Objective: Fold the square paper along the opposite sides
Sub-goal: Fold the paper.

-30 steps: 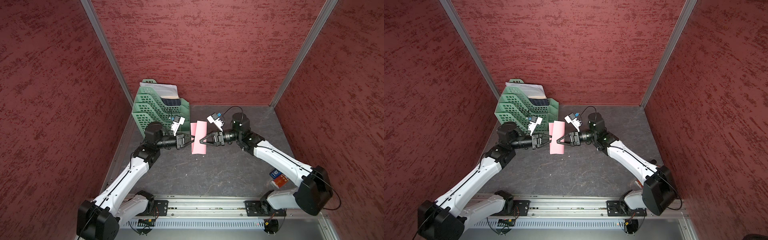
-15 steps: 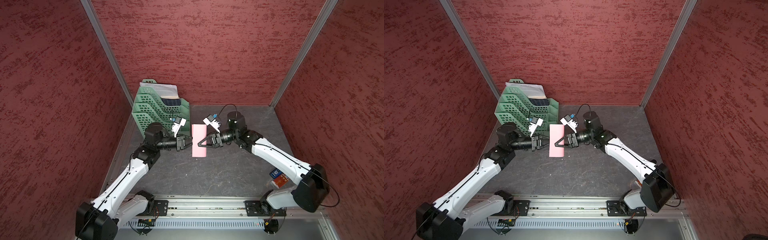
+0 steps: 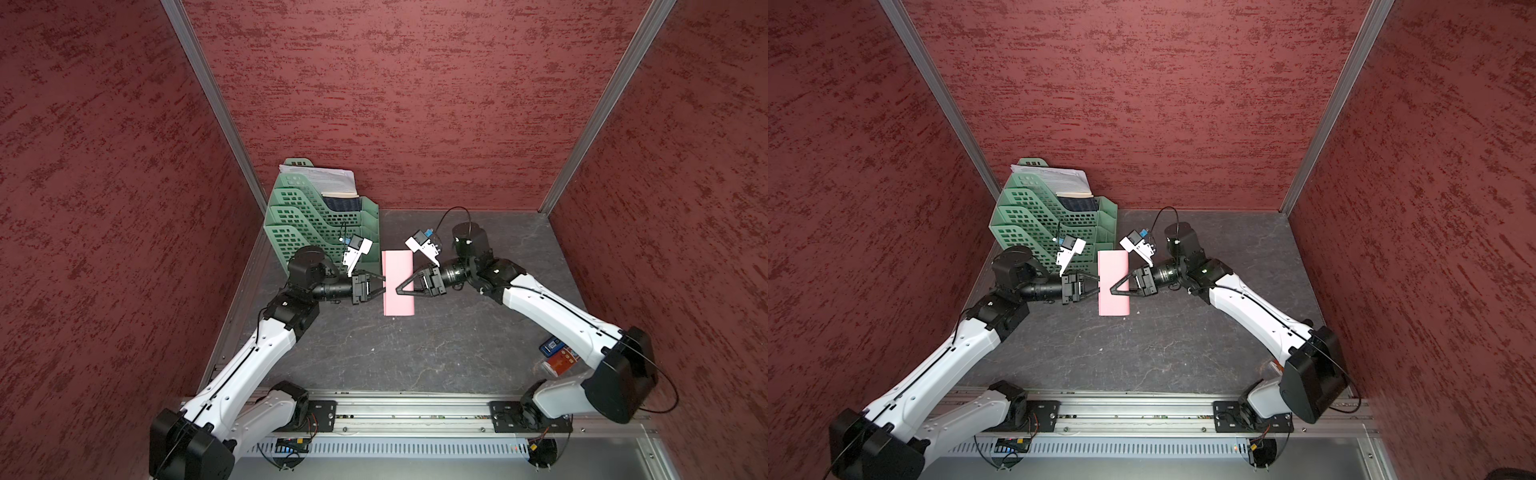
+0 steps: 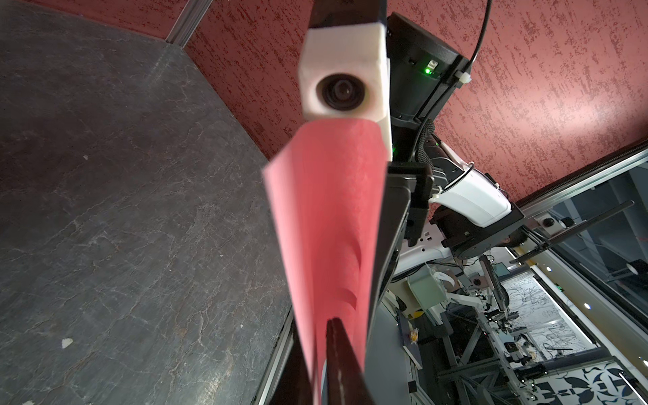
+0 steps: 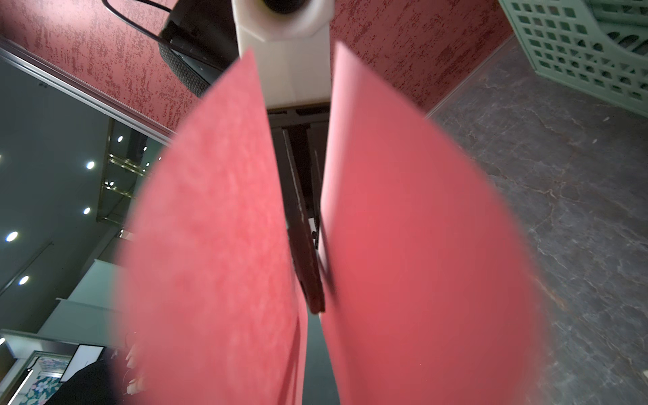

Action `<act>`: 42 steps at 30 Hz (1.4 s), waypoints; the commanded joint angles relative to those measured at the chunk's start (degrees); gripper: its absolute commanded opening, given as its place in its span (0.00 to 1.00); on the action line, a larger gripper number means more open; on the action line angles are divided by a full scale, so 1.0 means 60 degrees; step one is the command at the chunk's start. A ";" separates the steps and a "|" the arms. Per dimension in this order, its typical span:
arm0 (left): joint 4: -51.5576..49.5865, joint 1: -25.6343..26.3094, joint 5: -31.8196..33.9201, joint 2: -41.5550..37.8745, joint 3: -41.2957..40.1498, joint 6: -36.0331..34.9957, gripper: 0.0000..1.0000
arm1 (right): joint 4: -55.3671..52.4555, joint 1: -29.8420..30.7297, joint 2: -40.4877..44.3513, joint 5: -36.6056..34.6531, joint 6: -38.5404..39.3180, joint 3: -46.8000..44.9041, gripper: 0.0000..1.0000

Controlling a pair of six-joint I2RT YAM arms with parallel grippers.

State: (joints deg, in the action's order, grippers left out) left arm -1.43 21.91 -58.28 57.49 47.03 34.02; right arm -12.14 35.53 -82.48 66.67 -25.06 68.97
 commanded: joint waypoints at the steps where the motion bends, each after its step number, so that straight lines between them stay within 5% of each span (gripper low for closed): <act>1: 0.0205 0.0024 -0.0203 -0.0273 0.0135 -0.0073 0.16 | -0.0086 0.0069 -0.0067 0.0043 0.0177 0.0319 0.29; 28: 0.1929 -0.0283 -0.0555 -0.0543 -0.0479 0.1065 0.36 | -0.0406 0.0084 -0.0045 0.0061 0.0390 0.0422 0.27; 35: 0.2167 -0.0271 -0.0570 -0.0548 -0.0586 0.1197 0.36 | -0.0412 0.0106 -0.0067 0.0064 0.0412 0.0484 0.27; 42: 0.2072 -0.0224 -0.0445 -0.0485 -0.0614 0.1149 0.23 | -0.0351 0.0122 -0.0023 0.0057 0.0359 0.0475 0.27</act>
State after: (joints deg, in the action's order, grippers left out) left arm 10.04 20.32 -61.01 55.07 44.03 41.43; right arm -14.50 35.59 -82.52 66.65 -23.53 70.08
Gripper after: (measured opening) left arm 0.245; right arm 0.272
